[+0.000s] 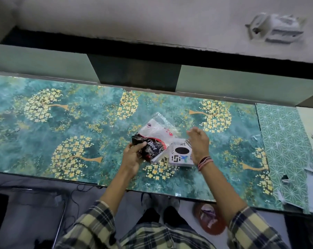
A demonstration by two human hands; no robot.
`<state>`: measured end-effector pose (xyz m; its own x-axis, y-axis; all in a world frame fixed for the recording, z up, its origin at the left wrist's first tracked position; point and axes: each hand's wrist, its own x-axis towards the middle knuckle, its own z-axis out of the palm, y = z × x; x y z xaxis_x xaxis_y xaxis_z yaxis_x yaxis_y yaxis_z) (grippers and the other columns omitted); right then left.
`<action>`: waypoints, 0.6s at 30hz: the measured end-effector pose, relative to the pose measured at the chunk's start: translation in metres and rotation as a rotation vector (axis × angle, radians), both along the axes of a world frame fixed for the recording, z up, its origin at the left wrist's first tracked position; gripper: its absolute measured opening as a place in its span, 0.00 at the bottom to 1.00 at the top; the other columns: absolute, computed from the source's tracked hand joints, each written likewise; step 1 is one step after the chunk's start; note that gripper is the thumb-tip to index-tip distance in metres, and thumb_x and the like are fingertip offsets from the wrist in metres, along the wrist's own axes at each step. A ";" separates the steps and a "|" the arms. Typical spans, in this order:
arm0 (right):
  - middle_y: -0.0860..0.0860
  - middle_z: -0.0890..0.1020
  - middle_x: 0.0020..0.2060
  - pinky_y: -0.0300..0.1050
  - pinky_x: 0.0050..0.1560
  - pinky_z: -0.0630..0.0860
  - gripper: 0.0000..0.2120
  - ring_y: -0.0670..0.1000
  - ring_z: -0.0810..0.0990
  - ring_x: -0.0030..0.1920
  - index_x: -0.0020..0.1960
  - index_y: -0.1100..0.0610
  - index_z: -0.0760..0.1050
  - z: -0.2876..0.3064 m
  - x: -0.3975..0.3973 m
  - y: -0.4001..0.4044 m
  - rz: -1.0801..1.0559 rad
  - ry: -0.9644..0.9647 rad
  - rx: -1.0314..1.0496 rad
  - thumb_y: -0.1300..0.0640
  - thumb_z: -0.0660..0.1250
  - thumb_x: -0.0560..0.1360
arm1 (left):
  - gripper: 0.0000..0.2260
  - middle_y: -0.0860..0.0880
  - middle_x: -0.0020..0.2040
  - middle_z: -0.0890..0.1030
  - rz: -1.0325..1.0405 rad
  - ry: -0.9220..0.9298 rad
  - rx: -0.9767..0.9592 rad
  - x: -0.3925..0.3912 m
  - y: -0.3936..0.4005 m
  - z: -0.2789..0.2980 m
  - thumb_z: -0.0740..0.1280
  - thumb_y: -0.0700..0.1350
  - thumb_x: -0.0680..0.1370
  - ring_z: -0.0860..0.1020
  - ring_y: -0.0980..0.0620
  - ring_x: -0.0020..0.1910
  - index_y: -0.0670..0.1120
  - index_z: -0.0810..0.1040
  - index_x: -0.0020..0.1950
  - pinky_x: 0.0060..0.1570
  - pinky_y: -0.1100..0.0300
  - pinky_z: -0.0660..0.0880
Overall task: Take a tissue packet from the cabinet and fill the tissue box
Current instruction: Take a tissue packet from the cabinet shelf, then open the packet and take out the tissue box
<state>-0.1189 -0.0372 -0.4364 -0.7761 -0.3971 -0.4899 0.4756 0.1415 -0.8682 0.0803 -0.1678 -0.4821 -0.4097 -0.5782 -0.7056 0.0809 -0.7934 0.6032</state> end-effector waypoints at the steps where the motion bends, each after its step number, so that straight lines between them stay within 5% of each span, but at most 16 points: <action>1: 0.54 0.81 0.49 0.49 0.56 0.80 0.08 0.60 0.82 0.55 0.58 0.61 0.76 0.002 -0.010 -0.001 0.078 0.068 -0.006 0.65 0.67 0.79 | 0.28 0.37 0.64 0.81 -0.007 0.000 -0.014 0.001 -0.003 -0.001 0.75 0.35 0.73 0.83 0.40 0.55 0.40 0.72 0.71 0.42 0.48 0.83; 5: 0.60 0.83 0.51 0.53 0.60 0.80 0.10 0.60 0.82 0.54 0.56 0.65 0.79 0.010 -0.032 -0.014 0.449 0.073 0.045 0.73 0.66 0.76 | 0.27 0.40 0.61 0.83 -0.066 0.011 -0.066 0.002 -0.014 -0.002 0.75 0.34 0.73 0.83 0.40 0.56 0.44 0.74 0.70 0.46 0.47 0.83; 9: 0.61 0.83 0.58 0.63 0.54 0.78 0.13 0.60 0.75 0.49 0.52 0.60 0.85 0.003 -0.024 -0.028 0.709 -0.117 0.171 0.53 0.76 0.72 | 0.30 0.39 0.62 0.84 -0.075 0.024 -0.073 0.001 -0.016 -0.005 0.77 0.36 0.72 0.83 0.37 0.59 0.45 0.73 0.72 0.58 0.37 0.81; 11: 0.60 0.82 0.56 0.57 0.43 0.76 0.14 0.60 0.72 0.47 0.54 0.61 0.84 -0.002 -0.020 -0.030 0.653 -0.233 0.132 0.51 0.73 0.76 | 0.30 0.38 0.62 0.84 -0.059 0.034 -0.069 0.001 -0.017 -0.006 0.77 0.36 0.72 0.84 0.37 0.58 0.44 0.73 0.73 0.56 0.38 0.82; 15: 0.62 0.81 0.61 0.58 0.64 0.77 0.17 0.57 0.79 0.55 0.68 0.65 0.75 -0.011 -0.017 -0.028 0.500 -0.394 0.098 0.64 0.55 0.83 | 0.24 0.40 0.59 0.85 -0.045 0.045 -0.070 0.003 -0.017 -0.004 0.73 0.36 0.76 0.86 0.42 0.52 0.41 0.74 0.71 0.45 0.48 0.84; 18: 0.58 0.83 0.53 0.50 0.54 0.80 0.17 0.53 0.80 0.49 0.69 0.63 0.76 -0.015 -0.011 -0.024 0.559 -0.397 0.117 0.64 0.56 0.84 | 0.23 0.39 0.60 0.85 -0.051 0.038 -0.081 0.006 -0.017 -0.007 0.72 0.37 0.77 0.86 0.41 0.52 0.41 0.74 0.72 0.46 0.48 0.84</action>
